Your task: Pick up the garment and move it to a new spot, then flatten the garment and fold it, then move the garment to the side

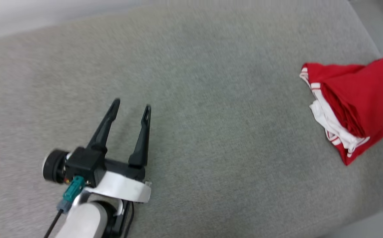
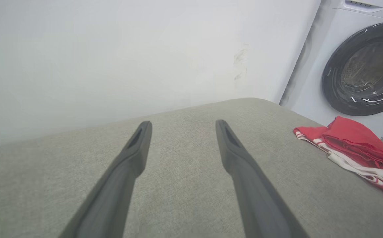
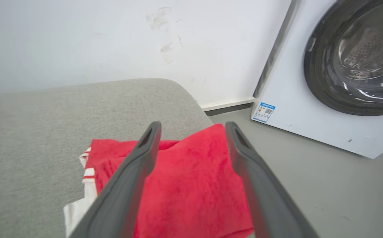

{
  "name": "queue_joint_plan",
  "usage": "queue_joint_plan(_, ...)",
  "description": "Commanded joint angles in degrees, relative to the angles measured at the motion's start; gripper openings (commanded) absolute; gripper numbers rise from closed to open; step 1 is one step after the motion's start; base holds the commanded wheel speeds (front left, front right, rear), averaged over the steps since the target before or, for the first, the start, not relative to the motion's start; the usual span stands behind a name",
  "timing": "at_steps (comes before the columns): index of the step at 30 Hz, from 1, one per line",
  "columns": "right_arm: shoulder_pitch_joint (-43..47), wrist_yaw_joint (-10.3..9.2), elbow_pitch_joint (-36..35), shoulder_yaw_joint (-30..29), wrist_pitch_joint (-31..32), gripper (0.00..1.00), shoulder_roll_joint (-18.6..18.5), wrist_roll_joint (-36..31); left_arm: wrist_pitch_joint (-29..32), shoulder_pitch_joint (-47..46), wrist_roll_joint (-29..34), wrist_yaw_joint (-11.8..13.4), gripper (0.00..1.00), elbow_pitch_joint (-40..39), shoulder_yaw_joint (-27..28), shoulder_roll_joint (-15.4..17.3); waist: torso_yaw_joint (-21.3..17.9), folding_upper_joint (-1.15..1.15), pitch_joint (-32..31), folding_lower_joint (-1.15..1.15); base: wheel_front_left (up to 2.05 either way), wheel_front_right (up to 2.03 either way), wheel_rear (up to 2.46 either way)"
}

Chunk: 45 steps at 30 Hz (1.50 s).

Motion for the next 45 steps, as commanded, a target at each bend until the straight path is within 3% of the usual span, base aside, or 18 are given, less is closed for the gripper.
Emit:
queue_joint_plan(1, 1.96, -0.02, -1.57, 0.16, 0.27, 1.00, 0.82, -0.42, -0.40, 1.13, -0.38, 0.37, 1.00, 0.33, 0.10, -0.45, 3.11, 0.00, -4.52, 0.00, 0.00, 0.00, 0.00)
queue_joint_plan(13, 22.23, -0.03, -27.54, 1.43, 8.51, 1.00, 7.64, -1.30, -2.21, 7.89, -3.13, 2.50, 1.00, 3.88, 1.44, -2.40, 12.17, 0.00, -13.11, 0.00, 0.00, 0.00, 0.00)
queue_joint_plan(21, 31.40, -0.02, -38.38, 5.04, 12.85, 1.00, 12.47, -2.31, -2.99, 13.23, -4.82, 4.61, 1.00, 6.08, 5.45, -1.82, 15.85, 0.00, -18.55, 0.00, 0.00, 0.00, 0.00)
queue_joint_plan(30, 38.25, -0.02, -44.38, 5.53, 15.50, 1.00, 13.74, -2.78, -3.23, 19.29, -3.77, 5.84, 1.00, 5.42, 6.90, 0.29, 15.95, 0.00, -22.01, 0.00, 0.00, 0.00, 0.00)
queue_joint_plan(45, 39.14, -0.03, -44.97, 5.83, 15.14, 1.00, 13.84, -4.36, -3.45, 19.58, -3.28, 4.09, 1.00, 7.72, 7.13, -0.58, 15.44, 0.00, -22.19, 0.00, 0.00, 0.00, 0.00)
